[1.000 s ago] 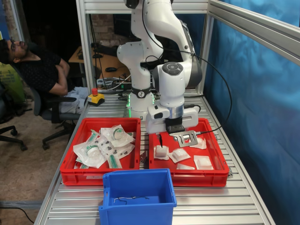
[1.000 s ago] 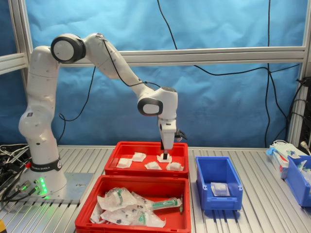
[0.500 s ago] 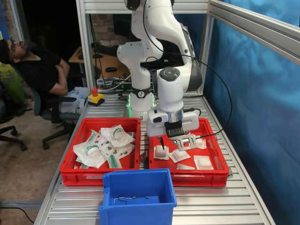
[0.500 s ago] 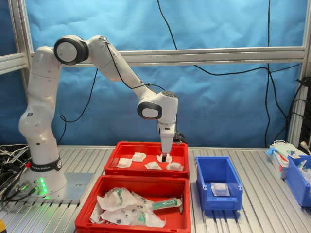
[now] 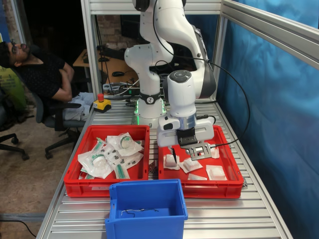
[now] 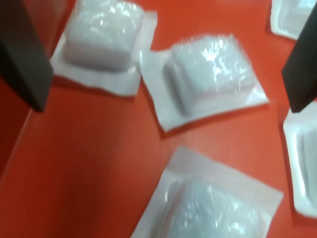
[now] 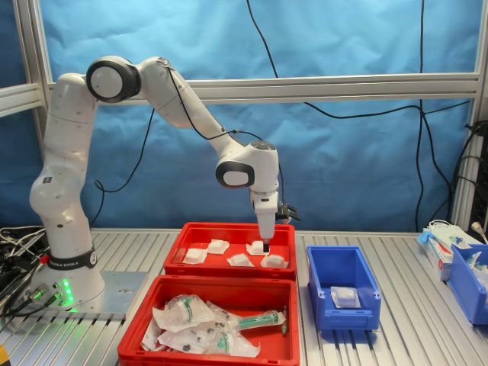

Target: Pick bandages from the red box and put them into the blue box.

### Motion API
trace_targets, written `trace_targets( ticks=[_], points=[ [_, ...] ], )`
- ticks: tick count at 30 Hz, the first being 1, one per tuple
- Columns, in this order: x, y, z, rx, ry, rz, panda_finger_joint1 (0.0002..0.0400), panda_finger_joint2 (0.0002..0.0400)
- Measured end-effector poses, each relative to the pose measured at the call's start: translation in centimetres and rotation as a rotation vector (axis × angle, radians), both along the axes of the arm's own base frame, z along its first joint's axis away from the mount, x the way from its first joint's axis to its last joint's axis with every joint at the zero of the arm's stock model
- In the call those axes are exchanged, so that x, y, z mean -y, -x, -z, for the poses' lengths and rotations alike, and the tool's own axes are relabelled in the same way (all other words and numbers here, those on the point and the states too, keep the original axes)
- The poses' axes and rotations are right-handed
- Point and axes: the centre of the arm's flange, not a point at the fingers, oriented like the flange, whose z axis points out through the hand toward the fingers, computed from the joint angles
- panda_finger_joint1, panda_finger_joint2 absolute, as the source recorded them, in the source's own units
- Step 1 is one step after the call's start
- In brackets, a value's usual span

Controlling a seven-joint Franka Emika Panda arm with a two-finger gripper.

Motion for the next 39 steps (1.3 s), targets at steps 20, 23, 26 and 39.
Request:
trace_targets(
  ticks=[20,23,26,39],
  points=[
    [-0.1,-2.5,2.2,0.115,0.01,0.018,0.04,0.04],
    [-0.1,-2.7,2.5,0.127,0.012,0.019,0.04,0.04],
    [-0.2,-2.8,2.7,0.131,0.013,0.018,0.04,0.04],
    [-0.7,-2.7,3.7,0.131,0.024,0.003,0.04,0.04]
  ],
)
